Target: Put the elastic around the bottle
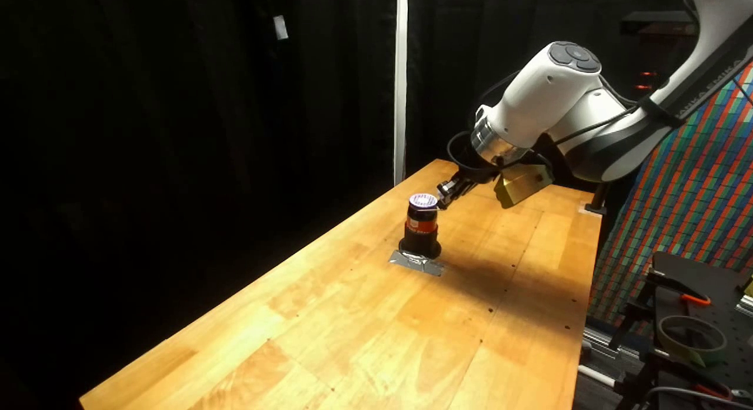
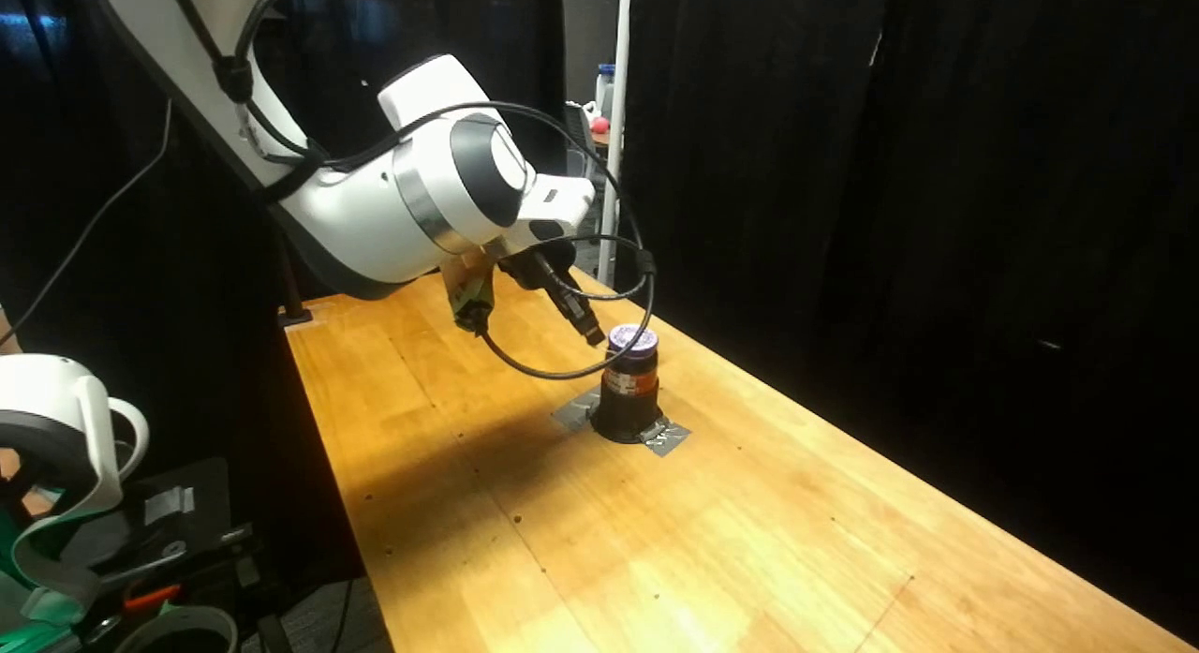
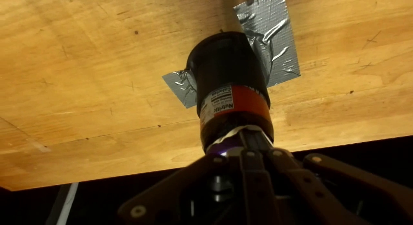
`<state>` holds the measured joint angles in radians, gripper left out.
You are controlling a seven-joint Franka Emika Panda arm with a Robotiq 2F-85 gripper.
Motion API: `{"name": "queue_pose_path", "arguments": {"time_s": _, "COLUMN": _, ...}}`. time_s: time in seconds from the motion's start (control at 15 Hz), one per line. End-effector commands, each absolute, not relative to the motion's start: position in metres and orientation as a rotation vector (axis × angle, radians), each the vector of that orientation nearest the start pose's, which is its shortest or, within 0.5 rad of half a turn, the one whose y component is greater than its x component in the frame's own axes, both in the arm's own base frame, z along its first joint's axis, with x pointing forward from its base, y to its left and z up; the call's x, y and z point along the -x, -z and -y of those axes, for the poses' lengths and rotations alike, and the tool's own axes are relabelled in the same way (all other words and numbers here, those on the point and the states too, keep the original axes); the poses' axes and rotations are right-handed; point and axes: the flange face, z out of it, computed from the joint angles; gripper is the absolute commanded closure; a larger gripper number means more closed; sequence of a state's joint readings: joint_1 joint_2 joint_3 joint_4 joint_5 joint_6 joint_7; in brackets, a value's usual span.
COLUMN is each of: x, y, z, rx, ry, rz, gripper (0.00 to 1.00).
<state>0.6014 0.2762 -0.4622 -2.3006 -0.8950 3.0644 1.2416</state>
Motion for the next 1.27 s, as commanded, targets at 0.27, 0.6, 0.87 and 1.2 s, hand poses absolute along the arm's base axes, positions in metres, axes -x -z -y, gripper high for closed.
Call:
{"name": "queue_pose_path", "arguments": {"time_s": 0.27, "x": -0.523, "y": -0.27, "z": -0.153, "rx": 2.989, "ry": 1.03, "rz": -0.268, "gripper": 1.0}}
{"name": "queue_pose_path", "arguments": {"time_s": 0.6, "x": -0.525, "y": -0.277, "z": -0.16, "rx": 2.978, "ry": 1.22, "rz": -0.243, "gripper": 1.0}}
{"name": "queue_pose_path", "arguments": {"time_s": 0.87, "x": -0.504, "y": -0.261, "z": -0.17, "rx": 2.941, "ry": 1.213, "rz": -0.243, "gripper": 1.0}}
{"name": "queue_pose_path", "arguments": {"time_s": 1.2, "x": -0.46, "y": -0.233, "z": -0.151, "rx": 2.918, "ry": 0.792, "rz": -0.269, "gripper": 0.5}}
